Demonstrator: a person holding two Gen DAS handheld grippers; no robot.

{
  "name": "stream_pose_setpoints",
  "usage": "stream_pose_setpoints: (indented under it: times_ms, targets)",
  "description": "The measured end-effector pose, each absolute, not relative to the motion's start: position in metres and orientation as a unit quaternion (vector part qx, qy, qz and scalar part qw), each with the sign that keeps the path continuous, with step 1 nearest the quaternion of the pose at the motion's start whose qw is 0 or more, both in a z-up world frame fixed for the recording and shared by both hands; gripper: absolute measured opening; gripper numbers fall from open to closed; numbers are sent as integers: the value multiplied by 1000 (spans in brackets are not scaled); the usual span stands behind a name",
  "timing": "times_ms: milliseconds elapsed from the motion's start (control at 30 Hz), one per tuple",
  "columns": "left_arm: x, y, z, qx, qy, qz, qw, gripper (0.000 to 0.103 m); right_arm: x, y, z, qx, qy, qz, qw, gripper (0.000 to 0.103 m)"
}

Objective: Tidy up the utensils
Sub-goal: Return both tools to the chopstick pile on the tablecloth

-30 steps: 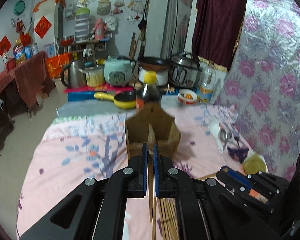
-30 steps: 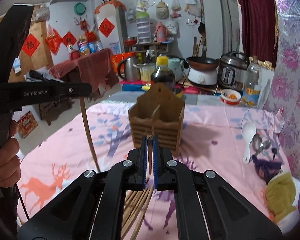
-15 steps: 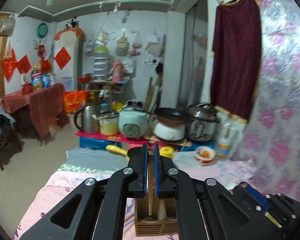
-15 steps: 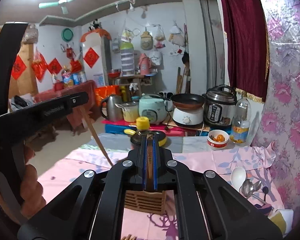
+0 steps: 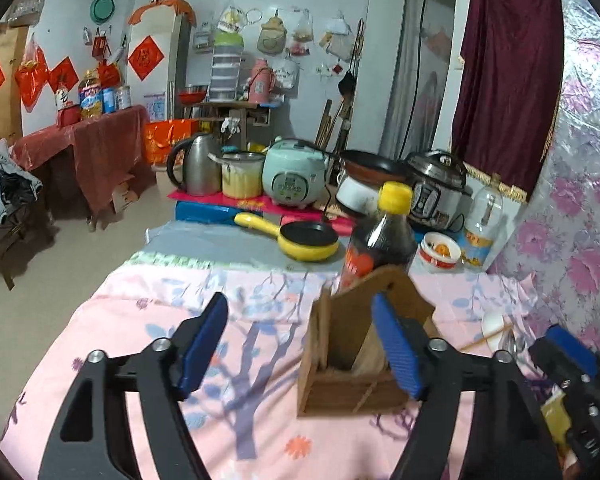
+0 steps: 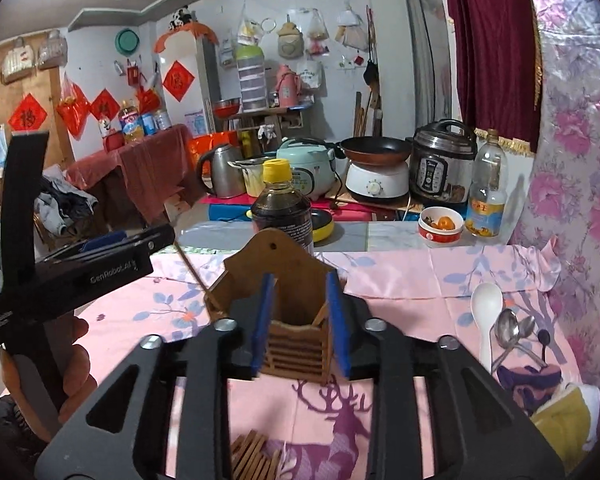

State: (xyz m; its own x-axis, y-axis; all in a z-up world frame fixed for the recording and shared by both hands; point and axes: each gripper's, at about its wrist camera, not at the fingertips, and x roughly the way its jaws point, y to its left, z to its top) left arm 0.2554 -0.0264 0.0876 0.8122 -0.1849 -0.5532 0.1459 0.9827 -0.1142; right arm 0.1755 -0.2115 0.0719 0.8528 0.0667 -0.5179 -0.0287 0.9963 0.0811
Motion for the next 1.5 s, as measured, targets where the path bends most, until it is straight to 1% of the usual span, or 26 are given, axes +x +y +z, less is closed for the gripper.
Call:
stream_pose_setpoints:
  times_ms: [33,67,133,167,233,333,500,667,767,900,1000,1067,1133,1167,1233,1300,1333,1367,1433,1500]
  targets:
    - [248,-21,84,-34,303,-85,948,86,169,-211,73,34,268,24,962,45]
    - [242,-17,81,-34,309,-83,947,88,158,-210,73,32,265,22,963,48]
    - [225,-6,70,-36,324,-76,942,92,137,-208,72,29,259,15,965,61]
    - [218,-2,65,-38,332,-76,940,92,128,-208,71,28,257,12,966,65]
    - [199,5,50,-37,351,-81,932,93,102,-207,65,29,259,9,965,76]
    - [159,14,17,-19,384,-86,919,93,63,-205,49,30,266,17,963,84]
    - [104,16,-32,18,438,-102,893,93,12,-200,4,8,292,31,956,88]
    - [79,9,-61,35,486,-143,861,93,2,-192,-39,-35,343,18,938,88]
    - [71,-5,-69,71,493,-154,853,93,7,-189,-48,-49,363,9,930,88]
    - [65,-24,-75,128,484,-151,853,93,10,-192,-51,-45,374,1,926,88]
    - [67,-26,-77,137,485,-148,851,92,12,-200,-51,-31,377,-7,926,88]
    - [70,-24,-78,125,491,-152,849,89,14,-205,-52,-17,381,-10,924,88]
    - [73,-23,-78,117,495,-152,848,80,15,-210,-53,-5,384,-12,923,88]
    - [74,-23,-79,115,498,-153,846,77,16,-212,-53,2,386,-11,922,88]
    - [78,-28,-83,117,509,-161,838,63,17,-215,-54,13,390,-9,921,88]
    - [80,-32,-85,119,511,-167,835,56,18,-216,-56,17,393,-9,919,88]
    - [81,-34,-84,120,509,-168,836,47,18,-216,-56,18,394,-10,919,88]
    - [83,-37,-85,118,510,-172,834,44,19,-216,-57,17,394,-10,919,88]
    - [88,-35,-85,108,511,-162,837,28,19,-216,-57,16,394,-11,919,88]
    - [94,-29,-85,94,513,-147,840,23,19,-216,-57,18,394,-9,919,87]
